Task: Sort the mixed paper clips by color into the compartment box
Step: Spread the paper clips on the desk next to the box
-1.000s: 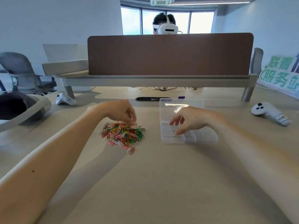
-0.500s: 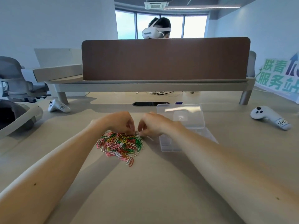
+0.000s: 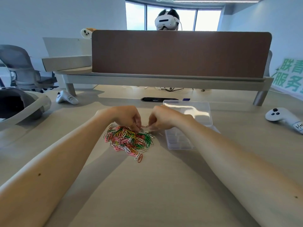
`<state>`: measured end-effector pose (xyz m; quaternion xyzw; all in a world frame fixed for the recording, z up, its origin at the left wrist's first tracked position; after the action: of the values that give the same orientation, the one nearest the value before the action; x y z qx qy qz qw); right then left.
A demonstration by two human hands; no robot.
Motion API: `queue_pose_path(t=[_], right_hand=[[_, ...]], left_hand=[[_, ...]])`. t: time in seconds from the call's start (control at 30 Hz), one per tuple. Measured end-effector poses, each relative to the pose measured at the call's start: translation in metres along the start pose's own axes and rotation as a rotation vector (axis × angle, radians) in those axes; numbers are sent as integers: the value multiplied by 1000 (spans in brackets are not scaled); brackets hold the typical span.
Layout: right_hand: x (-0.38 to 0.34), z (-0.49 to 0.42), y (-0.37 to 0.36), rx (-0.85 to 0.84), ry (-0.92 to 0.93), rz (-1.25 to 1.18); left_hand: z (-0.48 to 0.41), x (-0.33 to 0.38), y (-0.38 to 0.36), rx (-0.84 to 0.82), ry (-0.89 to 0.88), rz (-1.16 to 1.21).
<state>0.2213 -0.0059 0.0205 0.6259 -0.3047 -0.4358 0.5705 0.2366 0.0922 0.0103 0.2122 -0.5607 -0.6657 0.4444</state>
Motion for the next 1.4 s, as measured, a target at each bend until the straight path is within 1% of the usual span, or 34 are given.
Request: queue_pose_path(t=[0.07, 0.13, 0.23, 0.53, 0.6, 0.73, 0.8, 0.93, 1.03, 1.2, 1.4], right_hand=[[4, -2, 7, 90, -17, -4], [5, -6, 6, 129, -34, 24], [1, -10, -5, 76, -40, 85], [-3, -2, -9, -5, -49, 34], [-3, 2, -7, 4, -49, 17], [1, 12, 3, 99, -59, -61], [2, 16, 5, 115, -50, -109], [4, 19, 4, 102, -43, -172], [2, 16, 1, 89, -41, -163], [-1, 9, -5, 86, -67, -136], [-5, 6, -8, 44, -69, -111]], left_hand=[[-1, 1, -1, -2, 0, -1], [-2, 2, -2, 3, -2, 0], [-3, 3, -2, 6, 0, 6], [-3, 2, -4, -16, 11, -13], [-2, 3, 1, 16, -6, -3], [2, 2, 11, 82, -27, 48], [3, 1, 12, 92, -29, 71], [1, -1, 10, 84, -32, 85], [1, -3, 9, 62, -36, 87], [1, -5, 10, 75, -29, 58], [4, -5, 13, 89, -10, 89]])
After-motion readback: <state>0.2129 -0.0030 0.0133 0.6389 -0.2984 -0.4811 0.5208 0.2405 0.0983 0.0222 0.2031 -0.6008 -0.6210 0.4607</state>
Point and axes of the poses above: each hand's wrist, its own z-axis away from the middle knuckle, its own y-axis out of the back of the hand, x = y × z, the point moved 8 cm from there along -z, towards the middle knuckle, and after that the axes turned 5 degrees about -x, right-handed, at the moved point
